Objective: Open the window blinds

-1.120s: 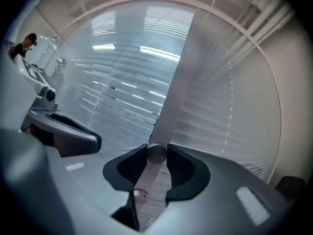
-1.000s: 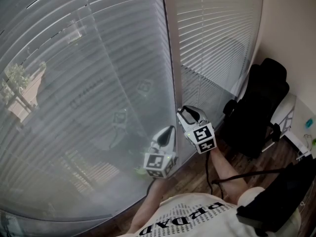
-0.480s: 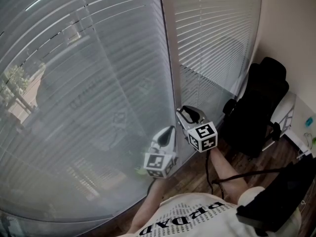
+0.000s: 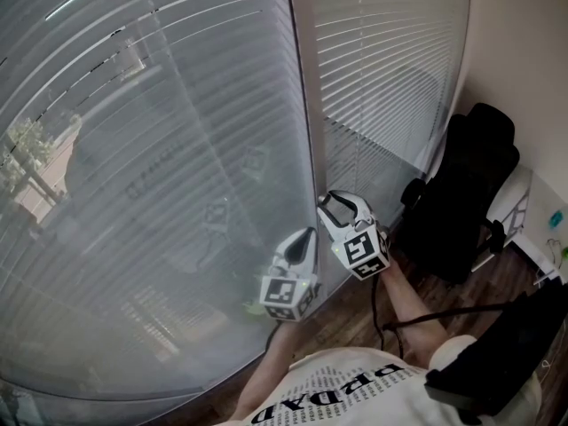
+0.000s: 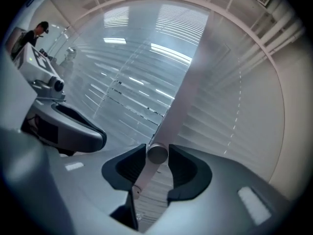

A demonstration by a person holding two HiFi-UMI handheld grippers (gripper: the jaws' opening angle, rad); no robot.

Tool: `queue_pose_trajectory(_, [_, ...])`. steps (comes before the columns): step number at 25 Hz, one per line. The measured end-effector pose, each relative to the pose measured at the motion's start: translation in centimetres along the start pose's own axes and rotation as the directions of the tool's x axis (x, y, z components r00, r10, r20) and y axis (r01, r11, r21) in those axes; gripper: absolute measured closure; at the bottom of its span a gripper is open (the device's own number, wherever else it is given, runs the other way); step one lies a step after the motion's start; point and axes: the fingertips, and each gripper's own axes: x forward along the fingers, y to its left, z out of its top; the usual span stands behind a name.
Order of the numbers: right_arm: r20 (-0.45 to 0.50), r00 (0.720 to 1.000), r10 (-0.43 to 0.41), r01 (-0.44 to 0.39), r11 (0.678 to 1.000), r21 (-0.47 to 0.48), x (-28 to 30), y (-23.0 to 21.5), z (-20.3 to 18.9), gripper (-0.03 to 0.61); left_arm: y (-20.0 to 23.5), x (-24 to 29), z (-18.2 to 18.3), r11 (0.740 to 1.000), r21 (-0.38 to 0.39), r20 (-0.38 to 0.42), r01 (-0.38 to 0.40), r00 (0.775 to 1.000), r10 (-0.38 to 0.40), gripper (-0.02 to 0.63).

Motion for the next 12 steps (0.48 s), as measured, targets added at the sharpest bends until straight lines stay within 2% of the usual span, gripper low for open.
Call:
queue_pose_trajectory(6, [-0.033,0.999,-0.019,0.015,0.993,-0.121,0.79,0.23,-0.52,0.426,0.13,0.07,-0.01,1.0,0.001,-0.001,-0.002,1.0,0.002,0.62])
queue_pose_trajectory(12, [-0.02,1.0,-0.013,0.011,0.993,-0.12,0.77,0.06,-0.58,0.445,0.42,0.01,0.0,1.0,0.002,0.001,-0.008,1.0,0.008,0.62])
